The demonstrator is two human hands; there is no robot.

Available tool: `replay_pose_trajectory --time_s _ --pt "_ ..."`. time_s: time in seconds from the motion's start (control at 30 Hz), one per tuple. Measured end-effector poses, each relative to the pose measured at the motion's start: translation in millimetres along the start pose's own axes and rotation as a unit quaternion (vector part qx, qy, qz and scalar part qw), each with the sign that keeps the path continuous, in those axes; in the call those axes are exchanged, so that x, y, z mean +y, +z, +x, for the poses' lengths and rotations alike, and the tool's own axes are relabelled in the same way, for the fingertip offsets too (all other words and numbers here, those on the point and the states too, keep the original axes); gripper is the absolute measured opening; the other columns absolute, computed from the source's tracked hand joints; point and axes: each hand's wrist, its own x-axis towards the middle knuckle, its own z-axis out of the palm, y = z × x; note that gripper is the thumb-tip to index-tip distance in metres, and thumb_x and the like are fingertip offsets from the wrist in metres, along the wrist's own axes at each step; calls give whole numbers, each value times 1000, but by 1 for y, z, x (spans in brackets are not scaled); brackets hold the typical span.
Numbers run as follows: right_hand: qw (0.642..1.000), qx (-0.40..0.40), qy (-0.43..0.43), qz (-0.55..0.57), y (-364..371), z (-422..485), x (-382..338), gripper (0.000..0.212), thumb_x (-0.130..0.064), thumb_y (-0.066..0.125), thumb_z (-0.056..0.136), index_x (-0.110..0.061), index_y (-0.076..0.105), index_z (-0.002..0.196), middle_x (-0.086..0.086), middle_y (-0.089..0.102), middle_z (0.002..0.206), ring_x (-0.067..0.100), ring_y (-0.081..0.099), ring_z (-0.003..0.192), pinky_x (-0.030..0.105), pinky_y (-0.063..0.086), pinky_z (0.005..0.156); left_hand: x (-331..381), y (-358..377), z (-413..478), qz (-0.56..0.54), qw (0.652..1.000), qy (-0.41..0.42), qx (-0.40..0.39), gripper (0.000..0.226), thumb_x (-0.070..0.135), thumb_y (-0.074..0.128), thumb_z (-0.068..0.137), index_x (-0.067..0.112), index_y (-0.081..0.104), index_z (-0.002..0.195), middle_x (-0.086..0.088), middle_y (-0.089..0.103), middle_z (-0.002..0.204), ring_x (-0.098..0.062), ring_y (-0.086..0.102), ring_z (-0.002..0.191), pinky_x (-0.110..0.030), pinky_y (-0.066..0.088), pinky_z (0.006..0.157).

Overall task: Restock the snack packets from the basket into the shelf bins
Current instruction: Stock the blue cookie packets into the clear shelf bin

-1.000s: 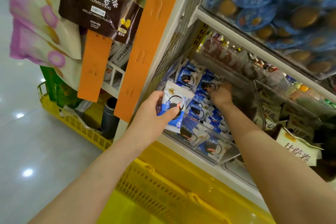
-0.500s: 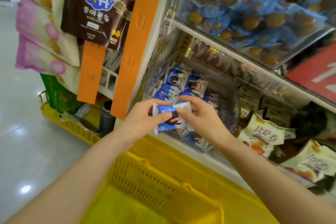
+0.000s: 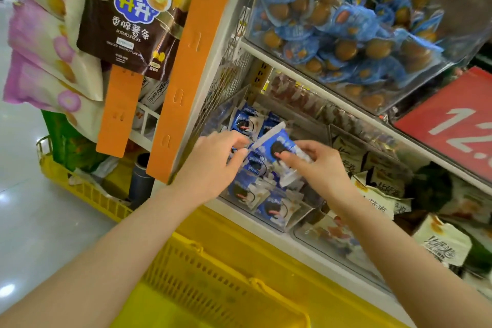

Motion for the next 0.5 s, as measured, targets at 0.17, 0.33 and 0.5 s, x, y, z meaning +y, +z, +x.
replay_pose_trajectory --time_s 0.17,0.33,0.5 --pt "992 96 25 -84 0 65 13 47 -31 71 81 -9 60 121 6 60 125 18 56 112 21 40 83 -26 10 3 155 983 66 -77 30 32 34 99 22 62 95 10 58 89 -6 41 79 -28 28 94" --pt "988 53 24 -141 27 108 18 55 -34 67 84 -8 51 130 10 53 134 22 54 114 18 40 83 -38 9 6 142 981 99 -87 41 40 26 97 22 63 98 14 54 86 -2 40 80 -24 24 89" --pt "979 79 -15 -190 31 141 16 48 -30 63 89 -9 48 129 13 52 133 25 52 115 29 42 88 -49 9 6 140 980 130 -62 45 41 22 96 22 64 95 9 64 90 -4 48 80 -20 20 84"
